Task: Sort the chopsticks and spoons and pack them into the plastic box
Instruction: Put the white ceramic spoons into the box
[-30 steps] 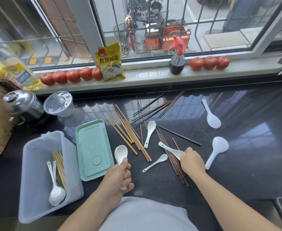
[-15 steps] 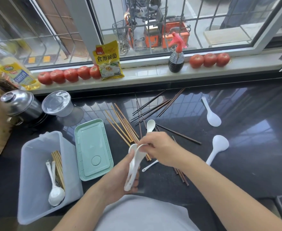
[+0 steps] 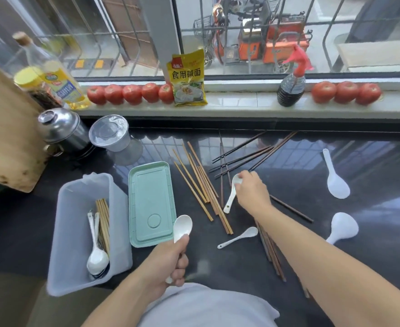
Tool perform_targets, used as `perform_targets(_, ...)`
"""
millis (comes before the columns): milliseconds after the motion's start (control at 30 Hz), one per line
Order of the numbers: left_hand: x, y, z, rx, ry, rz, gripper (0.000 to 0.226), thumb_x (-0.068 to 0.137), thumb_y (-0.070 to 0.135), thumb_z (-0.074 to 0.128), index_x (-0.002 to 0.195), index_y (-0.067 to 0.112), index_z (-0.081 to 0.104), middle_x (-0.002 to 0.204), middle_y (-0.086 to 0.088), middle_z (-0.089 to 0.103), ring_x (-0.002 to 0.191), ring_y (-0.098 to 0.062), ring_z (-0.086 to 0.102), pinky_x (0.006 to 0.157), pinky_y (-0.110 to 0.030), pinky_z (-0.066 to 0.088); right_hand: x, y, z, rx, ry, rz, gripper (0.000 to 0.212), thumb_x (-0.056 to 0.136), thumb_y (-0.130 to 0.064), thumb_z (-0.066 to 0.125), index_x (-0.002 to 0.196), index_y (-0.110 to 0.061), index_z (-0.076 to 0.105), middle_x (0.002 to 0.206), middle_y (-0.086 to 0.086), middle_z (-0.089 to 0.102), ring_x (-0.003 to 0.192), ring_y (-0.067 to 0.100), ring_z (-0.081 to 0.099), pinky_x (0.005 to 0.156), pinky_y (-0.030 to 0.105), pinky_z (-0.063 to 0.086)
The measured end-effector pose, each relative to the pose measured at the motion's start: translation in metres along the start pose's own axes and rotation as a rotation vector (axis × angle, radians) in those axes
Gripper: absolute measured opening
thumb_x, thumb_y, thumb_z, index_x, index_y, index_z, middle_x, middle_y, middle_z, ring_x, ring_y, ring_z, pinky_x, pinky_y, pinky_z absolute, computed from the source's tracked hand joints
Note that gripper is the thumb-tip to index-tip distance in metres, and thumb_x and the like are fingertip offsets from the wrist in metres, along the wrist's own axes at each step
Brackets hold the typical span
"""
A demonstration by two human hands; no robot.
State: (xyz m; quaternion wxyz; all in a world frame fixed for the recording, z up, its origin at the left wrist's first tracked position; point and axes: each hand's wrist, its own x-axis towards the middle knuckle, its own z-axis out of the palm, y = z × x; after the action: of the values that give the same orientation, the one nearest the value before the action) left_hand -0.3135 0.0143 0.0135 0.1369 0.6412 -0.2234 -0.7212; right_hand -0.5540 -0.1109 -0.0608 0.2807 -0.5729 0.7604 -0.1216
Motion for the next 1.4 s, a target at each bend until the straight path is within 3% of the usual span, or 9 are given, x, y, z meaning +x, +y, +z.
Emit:
perform_targets(200, 0.001, -0.002, -0.010, -0.134, 0.058, -0.021, 0.031, 0.105, 0.040, 0.050, 0.084, 0.018, 0.042, 0.061, -0.001, 0.021, 0.048, -0.016, 0.014, 0.044, -0.023, 0.021, 0.048, 0.027, 0.019, -0.187, -0.015, 0.032, 0.019, 0.103, -0.019, 0.048, 0.112, -0.011, 0.062, 0.114, 0.012, 0.056, 0.096, 0.037, 0.058, 0.074, 0.038, 0.041)
perform_targets(400, 0.011, 0.011, -0.012, -0.305, 0.000, -0.040, 0.043, 0.099, 0.057, 0.054, 0.094, 0.015, 0.048, 0.062, -0.002, 0.033, 0.046, -0.014, 0.021, 0.044, -0.025, 0.024, 0.007, 0.008, -0.027, 0.230, 0.022, 0.076, 0.021, 0.103, -0.022, 0.053, 0.102, -0.016, 0.073, 0.090, 0.003, 0.070, 0.082, 0.023, 0.061, 0.068, 0.032, 0.041)
perform_targets(533, 0.015, 0.017, 0.003, -0.265, -0.110, -0.032, 0.062, 0.086, 0.077, 0.055, 0.095, 0.016, 0.050, 0.064, -0.002, 0.033, 0.049, -0.015, 0.024, 0.046, -0.026, 0.028, -0.078, -0.038, -0.038, 0.388, -0.075, -0.127, 0.014, 0.095, -0.020, 0.062, 0.088, -0.021, 0.075, 0.070, -0.009, 0.066, 0.067, 0.006, 0.059, 0.064, 0.027, 0.047)
perform_targets(667, 0.011, 0.018, 0.022, -0.125, -0.237, -0.003, 0.046, 0.089, 0.063, 0.062, 0.080, 0.020, 0.048, 0.064, -0.001, 0.030, 0.050, -0.014, 0.027, 0.046, -0.025, 0.029, -0.112, -0.060, -0.007, 0.314, -0.007, -0.233, 0.013, 0.096, -0.025, 0.061, 0.089, -0.018, 0.068, 0.088, -0.007, 0.064, 0.084, 0.016, 0.060, 0.077, 0.037, 0.051)
perform_targets(867, 0.008, -0.001, 0.010, -0.088, -0.155, 0.023, 0.028, 0.106, 0.030, 0.052, 0.086, 0.014, 0.042, 0.058, -0.005, 0.029, 0.048, -0.019, 0.030, 0.050, -0.031, 0.035, -0.118, -0.038, 0.015, 0.521, -0.050, -0.126, 0.010, 0.095, -0.033, 0.065, 0.098, -0.024, 0.061, 0.084, -0.009, 0.063, 0.077, 0.011, 0.060, 0.074, 0.033, 0.051)
perform_targets(967, -0.001, -0.006, 0.000, -0.137, -0.123, 0.027, 0.029, 0.107, 0.029, 0.051, 0.085, 0.013, 0.041, 0.060, -0.009, 0.033, 0.048, -0.022, 0.036, 0.052, -0.034, 0.041, -0.105, 0.006, 0.022, 0.075, 0.033, -0.155, 0.010, 0.099, -0.030, 0.059, 0.101, -0.021, 0.061, 0.101, -0.006, 0.056, 0.091, 0.017, 0.057, 0.077, 0.036, 0.049)
perform_targets(1100, -0.017, -0.009, -0.019, -0.212, -0.049, 0.059, 0.032, 0.106, 0.035, 0.053, 0.082, 0.014, 0.043, 0.060, -0.005, 0.037, 0.042, -0.017, 0.029, 0.046, -0.028, 0.033, -0.102, 0.057, 0.035, -0.540, -0.097, -0.249, 0.021, 0.092, -0.024, 0.066, 0.112, -0.023, 0.059, 0.114, 0.001, 0.057, 0.102, 0.026, 0.048, 0.079, 0.037, 0.044)
perform_targets(1233, -0.033, -0.013, -0.045, -0.292, 0.039, 0.100, 0.035, 0.102, 0.039, 0.058, 0.079, 0.016, 0.044, 0.059, -0.001, 0.025, 0.042, -0.012, 0.018, 0.045, -0.026, 0.019, -0.111, 0.050, 0.035, -0.624, -0.147, -0.305, 0.034, 0.075, -0.007, 0.075, 0.099, -0.024, 0.059, 0.100, -0.002, 0.058, 0.096, 0.026, 0.050, 0.074, 0.035, 0.036)
perform_targets(1400, -0.057, -0.006, -0.102, -0.393, 0.069, 0.209, 0.033, 0.103, 0.033, 0.055, 0.076, 0.017, 0.047, 0.058, -0.001, 0.023, 0.039, -0.011, 0.018, 0.044, -0.027, 0.017, -0.128, 0.000, 0.018, -0.314, -0.281, -0.105, 0.018, 0.099, -0.020, 0.060, 0.087, -0.032, 0.054, 0.093, -0.009, 0.059, 0.082, 0.014, 0.055, 0.065, 0.026, 0.039)
